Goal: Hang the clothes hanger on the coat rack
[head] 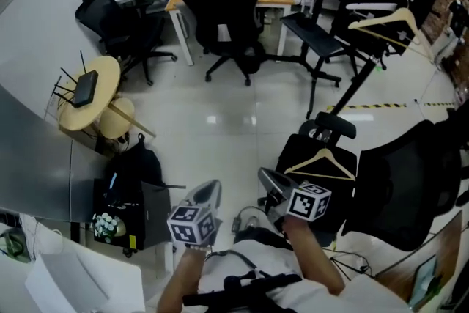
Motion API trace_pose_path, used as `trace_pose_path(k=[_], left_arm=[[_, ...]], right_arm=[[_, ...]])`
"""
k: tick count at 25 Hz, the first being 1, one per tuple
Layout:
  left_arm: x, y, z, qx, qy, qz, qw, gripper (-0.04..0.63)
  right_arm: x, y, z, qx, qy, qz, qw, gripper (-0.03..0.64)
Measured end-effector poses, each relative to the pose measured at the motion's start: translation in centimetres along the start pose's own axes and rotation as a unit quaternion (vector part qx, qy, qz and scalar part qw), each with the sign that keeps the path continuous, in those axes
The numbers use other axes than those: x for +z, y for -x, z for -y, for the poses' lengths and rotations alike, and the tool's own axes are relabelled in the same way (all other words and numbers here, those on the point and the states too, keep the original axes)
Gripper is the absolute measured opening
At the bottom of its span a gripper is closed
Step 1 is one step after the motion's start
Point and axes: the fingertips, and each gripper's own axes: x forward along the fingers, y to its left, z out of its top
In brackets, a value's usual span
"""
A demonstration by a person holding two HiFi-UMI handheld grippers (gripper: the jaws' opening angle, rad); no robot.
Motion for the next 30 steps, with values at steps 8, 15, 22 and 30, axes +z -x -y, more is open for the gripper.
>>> trace_pose_path(k=[8, 15, 22, 30], left_arm=[[1.2, -6.2, 5.0, -0.053, -0.038, -0.025, 0.9976, -0.002], [1.2, -10.9, 8.9, -0.118, -0.076, -0.071, 0.9876, -0.002], [0.8, -16.4, 11.0, -0.181, -0.124, -0.125, 0.9677, -0.002], [-1.2, -23.1, 12.8, -0.256, -0.155, -0.191, 0.935, -0.002]], right_arm=[[2.3, 2.6, 4.2, -0.037, -0.006, 0.026, 0.999, 0.007], [4.4, 4.8, 7.2, -0.081, -0.021, 0.073, 0.994, 0.026], [5.9, 6.3, 11.8, -0.145, -0.049, 0.124, 0.98, 0.026], [6.1, 7.5, 18.4, -0.245, -0.097, 0.162, 0.951, 0.031]])
